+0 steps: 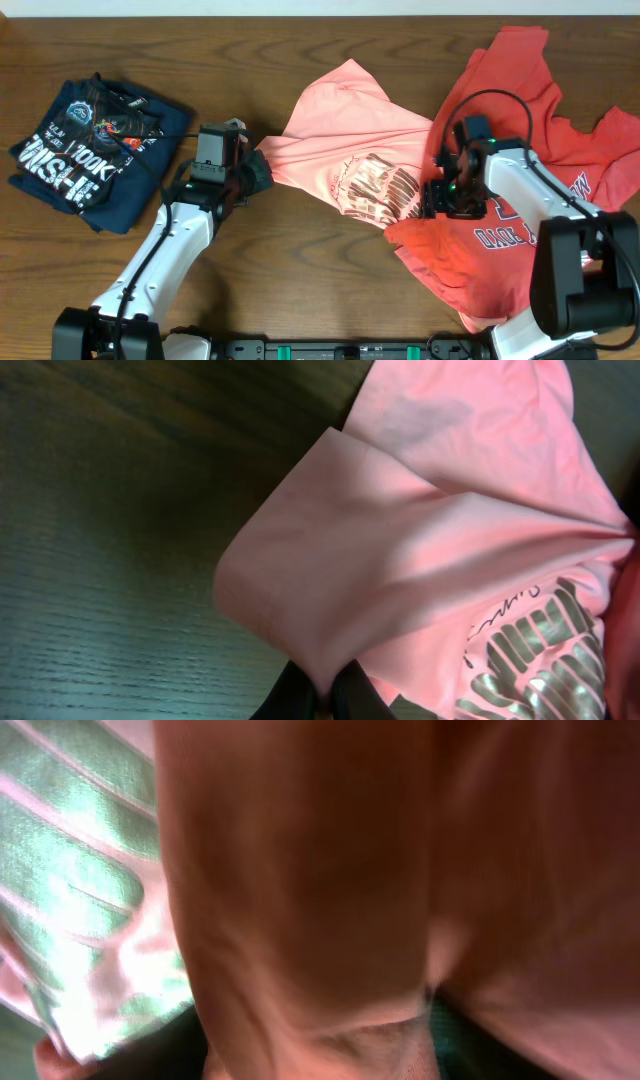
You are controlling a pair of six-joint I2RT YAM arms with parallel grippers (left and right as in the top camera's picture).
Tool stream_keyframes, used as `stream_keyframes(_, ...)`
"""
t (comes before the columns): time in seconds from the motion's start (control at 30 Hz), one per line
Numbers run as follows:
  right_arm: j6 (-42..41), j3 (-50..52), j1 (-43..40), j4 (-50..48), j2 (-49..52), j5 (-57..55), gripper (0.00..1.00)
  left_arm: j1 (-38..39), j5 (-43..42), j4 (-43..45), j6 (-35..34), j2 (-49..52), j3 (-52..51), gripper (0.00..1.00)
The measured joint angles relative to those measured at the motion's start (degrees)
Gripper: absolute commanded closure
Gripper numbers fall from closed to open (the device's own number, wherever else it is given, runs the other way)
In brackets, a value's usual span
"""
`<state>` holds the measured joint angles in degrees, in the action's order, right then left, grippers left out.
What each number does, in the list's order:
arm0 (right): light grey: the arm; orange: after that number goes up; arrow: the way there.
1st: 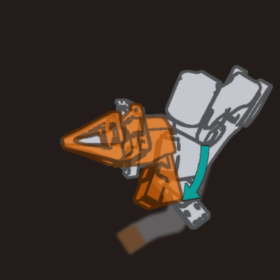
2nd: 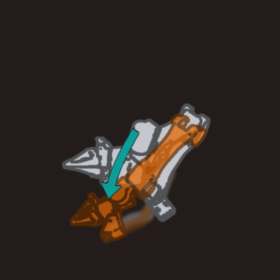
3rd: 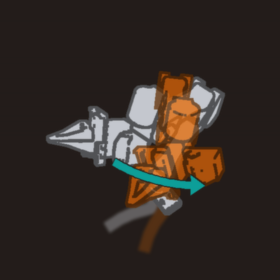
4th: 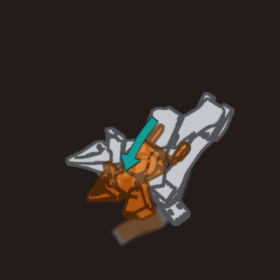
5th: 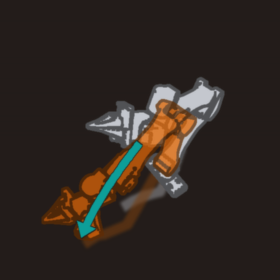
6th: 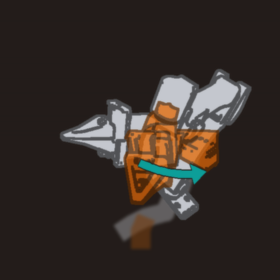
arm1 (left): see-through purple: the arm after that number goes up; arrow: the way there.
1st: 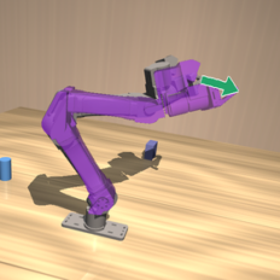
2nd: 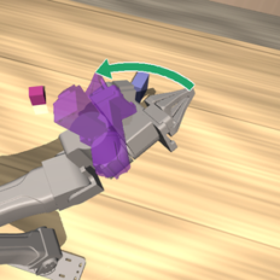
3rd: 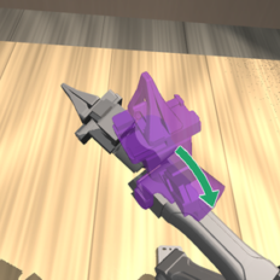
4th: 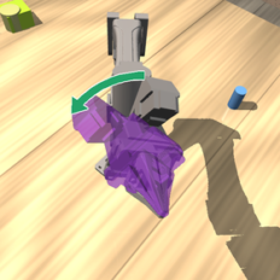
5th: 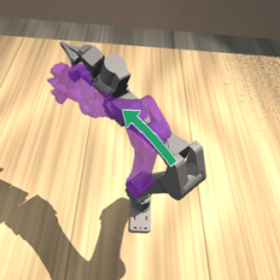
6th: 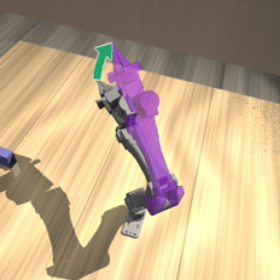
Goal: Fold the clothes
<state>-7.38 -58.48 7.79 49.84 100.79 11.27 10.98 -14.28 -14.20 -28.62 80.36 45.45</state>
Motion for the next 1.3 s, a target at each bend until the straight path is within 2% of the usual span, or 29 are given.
stream_keyframes(0.07, -1.6, 0.0, 0.0, -0.2, 0.2, -1.8, 0.98, 0.0, 0.2, -0.1, 0.2, 0.0, 0.0, 0.94)
stream_keyframes(0.17, -5.6, -0.1, -0.6, 1.2, 0.2, -7.4, 0.99, 0.0, 0.7, -0.2, 0.4, 0.0, 0.0, 0.94)
stream_keyframes(0.27, -9.5, -2.3, -4.7, 6.1, 0.2, -13.9, 0.99, -0.3, 2.6, -0.5, 1.5, 0.0, 0.0, 0.94)
stream_keyframes(0.37, -11.5, -9.6, -12.7, 12.2, -0.2, -19.9, 0.99, -2.0, 6.3, -0.5, 1.9, 0.0, 0.0, 0.94)
stream_keyframes(0.57, -12.2, -24.9, -30.3, 15.8, -3.5, -29.9, 0.99, -9.1, 11.7, 0.7, 2.1, 0.0, 0.0, 0.94)
stream_keyframes(0.7, -12.7, -27.4, -40.9, 16.0, -4.9, -34.7, 0.87, -13.0, 13.0, 0.5, 2.1, 0.0, 0.0, 0.94)
stream_keyframes(0.77, -13.3, -27.4, -45.0, 16.3, -4.8, -35.0, 0.75, -13.5, 13.0, 0.0, 2.1, 0.0, 0.0, 0.94)
stream_keyframes(0.9, -11.0, -27.4, -49.7, 15.9, -4.7, -26.3, 0.66, -13.4, 11.3, -0.6, 2.1, 0.0, 0.0, 0.94)
stream_keyframes(1.07, -1.4, -27.4, -47.1, 19.1, -4.7, -7.5, 0.60, -13.4, 9.7, -3.4, 2.2, 0.0, 0.0, 0.94)
stream_keyframes(1.2, 3.7, -26.3, -39.5, 22.6, -4.7, -0.6, 0.53, -13.4, 9.5, -7.1, 2.2, 0.0, 0.0, 0.94)
stream_keyframes(1.3, 5.7, -22.4, -32.7, 21.6, -4.8, 1.4, 0.46, -13.4, 9.3, -9.3, 2.2, 0.0, 0.0, 0.94)
